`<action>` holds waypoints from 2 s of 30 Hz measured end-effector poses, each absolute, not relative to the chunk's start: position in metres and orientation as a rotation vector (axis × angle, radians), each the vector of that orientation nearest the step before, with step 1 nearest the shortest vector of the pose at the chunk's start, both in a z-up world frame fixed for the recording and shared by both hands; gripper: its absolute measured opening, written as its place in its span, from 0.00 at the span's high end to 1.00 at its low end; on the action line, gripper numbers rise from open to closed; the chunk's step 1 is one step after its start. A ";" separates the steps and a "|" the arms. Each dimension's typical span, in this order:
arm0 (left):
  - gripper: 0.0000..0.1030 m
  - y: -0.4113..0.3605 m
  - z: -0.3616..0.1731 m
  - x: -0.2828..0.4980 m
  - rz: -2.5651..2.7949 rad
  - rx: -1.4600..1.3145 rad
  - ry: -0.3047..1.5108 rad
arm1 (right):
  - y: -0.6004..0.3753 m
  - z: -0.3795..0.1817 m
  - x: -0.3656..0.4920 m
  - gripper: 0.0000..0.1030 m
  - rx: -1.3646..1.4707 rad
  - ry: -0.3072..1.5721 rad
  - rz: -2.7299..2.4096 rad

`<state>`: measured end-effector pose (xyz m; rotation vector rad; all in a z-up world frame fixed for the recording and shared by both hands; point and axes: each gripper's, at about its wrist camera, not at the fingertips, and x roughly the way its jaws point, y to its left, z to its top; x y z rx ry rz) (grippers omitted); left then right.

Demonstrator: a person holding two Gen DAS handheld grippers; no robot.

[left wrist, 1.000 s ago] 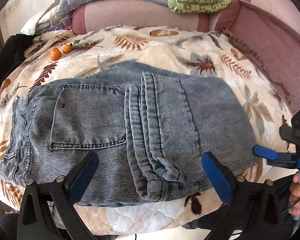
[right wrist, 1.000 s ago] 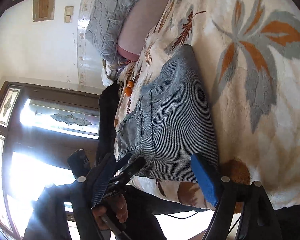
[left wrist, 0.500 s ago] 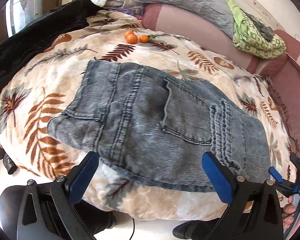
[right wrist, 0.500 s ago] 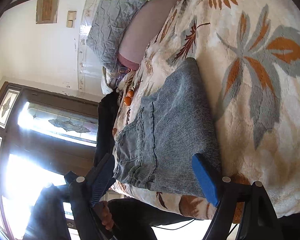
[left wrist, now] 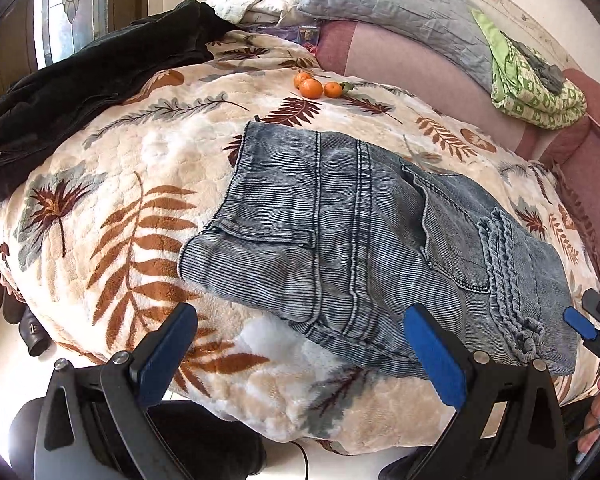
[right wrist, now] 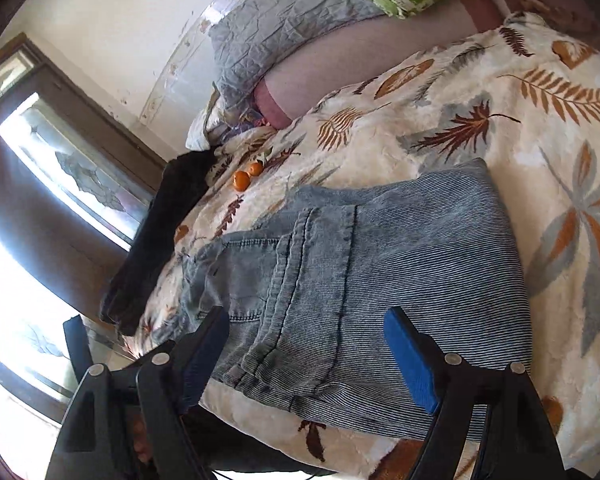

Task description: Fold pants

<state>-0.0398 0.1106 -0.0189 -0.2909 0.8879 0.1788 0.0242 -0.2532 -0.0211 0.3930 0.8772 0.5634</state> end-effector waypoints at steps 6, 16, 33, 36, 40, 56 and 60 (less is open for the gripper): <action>0.01 0.134 -0.025 -0.045 0.110 -0.422 0.844 | -0.236 -0.032 0.028 0.20 0.357 0.947 0.512; 0.01 0.160 -0.032 -0.047 0.093 -0.592 0.830 | -0.176 -0.032 0.051 0.17 0.307 1.033 0.577; 0.01 0.124 -0.016 -0.049 0.171 -0.410 0.740 | -0.180 -0.049 0.039 0.03 0.383 0.964 0.652; 0.01 0.113 0.000 -0.043 0.149 -0.344 0.734 | -0.187 -0.037 0.031 0.03 0.391 0.909 0.639; 0.01 0.097 0.027 -0.028 0.126 -0.210 0.681 | -0.203 -0.020 0.026 0.03 0.446 0.818 0.652; 0.01 0.052 -0.012 0.018 0.054 -0.135 0.839 | -0.189 -0.052 0.037 0.00 0.357 0.968 0.579; 0.01 0.050 -0.013 0.019 0.055 -0.114 0.850 | -0.186 -0.052 0.037 0.00 0.343 0.963 0.571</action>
